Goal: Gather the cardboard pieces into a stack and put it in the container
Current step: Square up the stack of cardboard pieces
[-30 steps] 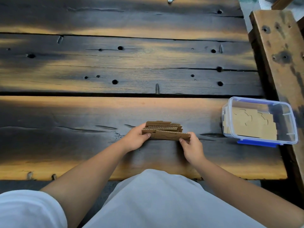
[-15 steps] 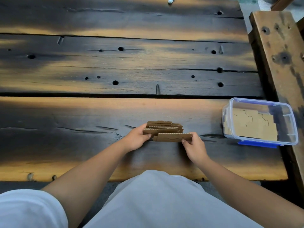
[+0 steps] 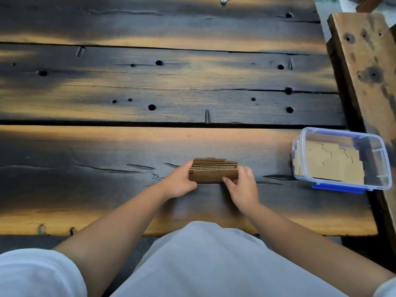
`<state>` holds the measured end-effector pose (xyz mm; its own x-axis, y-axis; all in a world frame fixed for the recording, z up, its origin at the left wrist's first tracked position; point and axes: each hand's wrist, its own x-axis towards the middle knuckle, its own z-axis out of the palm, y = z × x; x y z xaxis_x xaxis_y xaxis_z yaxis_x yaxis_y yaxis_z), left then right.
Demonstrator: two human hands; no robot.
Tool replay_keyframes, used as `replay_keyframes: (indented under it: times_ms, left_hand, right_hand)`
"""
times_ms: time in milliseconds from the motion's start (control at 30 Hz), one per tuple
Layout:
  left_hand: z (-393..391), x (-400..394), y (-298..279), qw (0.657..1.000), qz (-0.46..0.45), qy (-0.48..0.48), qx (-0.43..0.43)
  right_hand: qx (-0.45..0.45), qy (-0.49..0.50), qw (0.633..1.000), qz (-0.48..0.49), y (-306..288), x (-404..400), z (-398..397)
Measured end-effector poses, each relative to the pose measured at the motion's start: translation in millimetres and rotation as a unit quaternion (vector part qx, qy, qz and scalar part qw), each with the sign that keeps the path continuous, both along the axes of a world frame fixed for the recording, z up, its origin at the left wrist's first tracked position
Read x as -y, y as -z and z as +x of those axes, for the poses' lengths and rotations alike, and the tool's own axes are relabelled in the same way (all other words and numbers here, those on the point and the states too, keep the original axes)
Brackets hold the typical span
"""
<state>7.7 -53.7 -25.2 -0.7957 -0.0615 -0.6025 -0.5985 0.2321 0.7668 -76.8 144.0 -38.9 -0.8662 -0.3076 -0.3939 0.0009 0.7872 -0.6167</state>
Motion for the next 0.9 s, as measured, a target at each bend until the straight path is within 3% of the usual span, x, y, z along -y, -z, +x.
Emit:
replay_keyframes:
  times_ms: [267,500,667,900]
  left_hand:
    - [-4.3,-5.4,10.4,0.980,-0.180,-0.018,-0.084]
    - [0.4,0.4,16.8,0.984,-0.155,-0.002,-0.087]
    - [-0.4,1.8,18.9,0.985,-0.150,-0.007,-0.080]
    - [-1.0,4.1,19.2,0.984,-0.164,0.023,-0.063]
  right_hand:
    - [-0.007,-0.031,0.999,0.018,-1.1,7.0,6.5]
    - [-0.021,-0.148,0.988,0.042,-9.8,-6.5,-10.6]
    - [0.116,-0.085,0.981,-0.132,-30.4,-14.2,-21.3]
    - [0.128,-0.078,0.979,-0.135,-39.8,-14.1,-27.1]
